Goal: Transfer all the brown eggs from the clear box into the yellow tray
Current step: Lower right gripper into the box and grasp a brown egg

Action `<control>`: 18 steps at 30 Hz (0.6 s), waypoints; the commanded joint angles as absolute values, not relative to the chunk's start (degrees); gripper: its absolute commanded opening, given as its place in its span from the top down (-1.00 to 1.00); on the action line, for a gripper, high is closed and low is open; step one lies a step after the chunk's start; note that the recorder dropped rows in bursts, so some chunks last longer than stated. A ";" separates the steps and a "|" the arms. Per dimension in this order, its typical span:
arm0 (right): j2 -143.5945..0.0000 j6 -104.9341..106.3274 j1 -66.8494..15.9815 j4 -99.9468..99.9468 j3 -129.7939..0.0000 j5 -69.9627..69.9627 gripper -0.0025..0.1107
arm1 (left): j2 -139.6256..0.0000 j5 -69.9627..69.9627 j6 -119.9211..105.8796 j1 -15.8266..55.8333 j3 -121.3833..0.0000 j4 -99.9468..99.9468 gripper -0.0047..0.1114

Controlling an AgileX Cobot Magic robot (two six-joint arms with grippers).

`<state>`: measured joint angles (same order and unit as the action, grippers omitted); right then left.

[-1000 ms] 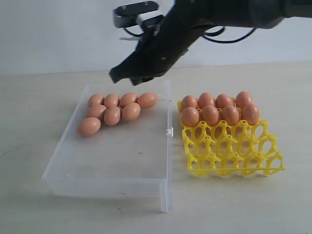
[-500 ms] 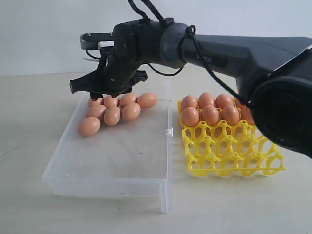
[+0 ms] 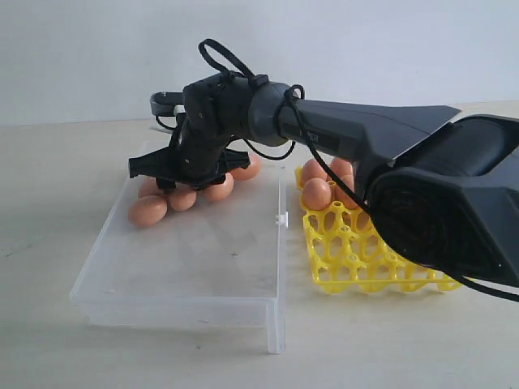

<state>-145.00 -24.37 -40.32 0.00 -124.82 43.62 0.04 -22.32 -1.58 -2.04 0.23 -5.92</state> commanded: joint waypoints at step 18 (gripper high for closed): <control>-145.39 -17.95 -39.94 1.60 -124.76 43.10 0.96 | 0.00 -21.79 -1.31 -1.70 0.00 -5.78 0.92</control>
<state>-145.80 -20.07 -39.90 1.11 -124.82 43.48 0.04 -22.32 -1.58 -2.04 0.23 -5.92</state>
